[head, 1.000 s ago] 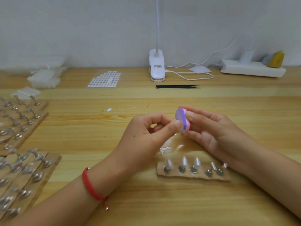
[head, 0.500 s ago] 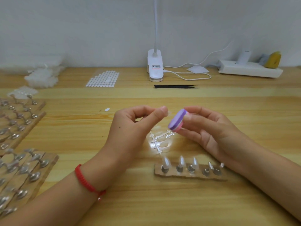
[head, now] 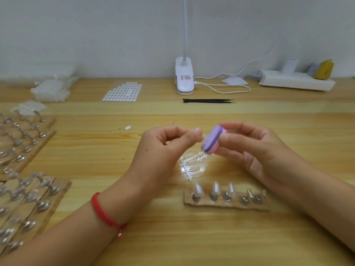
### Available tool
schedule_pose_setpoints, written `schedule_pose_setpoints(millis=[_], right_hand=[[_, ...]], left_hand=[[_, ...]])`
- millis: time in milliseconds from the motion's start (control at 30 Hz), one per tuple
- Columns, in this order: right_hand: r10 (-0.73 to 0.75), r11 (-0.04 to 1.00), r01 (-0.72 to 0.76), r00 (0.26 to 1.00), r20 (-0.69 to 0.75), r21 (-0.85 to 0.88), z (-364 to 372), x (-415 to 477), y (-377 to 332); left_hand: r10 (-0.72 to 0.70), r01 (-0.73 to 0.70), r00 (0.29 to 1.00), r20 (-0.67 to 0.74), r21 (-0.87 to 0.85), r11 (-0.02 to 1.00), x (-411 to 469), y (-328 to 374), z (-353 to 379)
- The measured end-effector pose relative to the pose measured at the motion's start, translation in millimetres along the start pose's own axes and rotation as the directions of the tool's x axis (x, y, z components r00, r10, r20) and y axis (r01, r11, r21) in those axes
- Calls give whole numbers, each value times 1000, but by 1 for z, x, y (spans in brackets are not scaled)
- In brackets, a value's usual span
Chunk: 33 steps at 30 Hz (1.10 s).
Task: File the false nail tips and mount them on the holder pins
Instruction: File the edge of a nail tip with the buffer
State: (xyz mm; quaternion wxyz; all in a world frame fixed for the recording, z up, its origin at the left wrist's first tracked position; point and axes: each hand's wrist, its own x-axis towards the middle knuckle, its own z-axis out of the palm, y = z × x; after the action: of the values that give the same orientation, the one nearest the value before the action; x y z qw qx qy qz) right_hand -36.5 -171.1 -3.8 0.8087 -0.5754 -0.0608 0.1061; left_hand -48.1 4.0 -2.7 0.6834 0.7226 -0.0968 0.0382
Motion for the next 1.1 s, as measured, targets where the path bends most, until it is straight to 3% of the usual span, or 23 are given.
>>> schedule_pose_setpoints(millis=[67,200,300,467,567,700,833,933,1100], right_hand=[[27,999,-26,999,45,-24,3,-1,2],[37,999,-36,999,-13,26,-2,1,-2],[97,995,-94,989,111,-33,1,-2,-4],[66,997,-65,997,30,-29,-2,2,-6],[116,989,-100,982,152,-112,1,-1,-6],[97,993,-92,994,60,-77,-3,2,-7],[119,989,-104,982,145,-108,-1,1,-4],[89,993,-83,992,84,-80,-3,3,-3],[137,984,-117,978,155,-133,-5,3,-3]], left_hand=[[3,-3,1000,-3,4,1000,0,0,0],[-20,20,1000,7,-2,1000,-1,-1,0],[26,-27,999,28,30,999,-2,2,1],[66,-72,996,66,104,992,-4,1,1],[83,-89,995,52,111,990,-3,-1,0],[97,-112,989,112,140,984,-7,0,4],[98,-99,995,16,125,987,-3,-1,1],[97,-106,993,72,135,985,-5,0,2],[97,-105,993,68,114,988,-5,0,1]])
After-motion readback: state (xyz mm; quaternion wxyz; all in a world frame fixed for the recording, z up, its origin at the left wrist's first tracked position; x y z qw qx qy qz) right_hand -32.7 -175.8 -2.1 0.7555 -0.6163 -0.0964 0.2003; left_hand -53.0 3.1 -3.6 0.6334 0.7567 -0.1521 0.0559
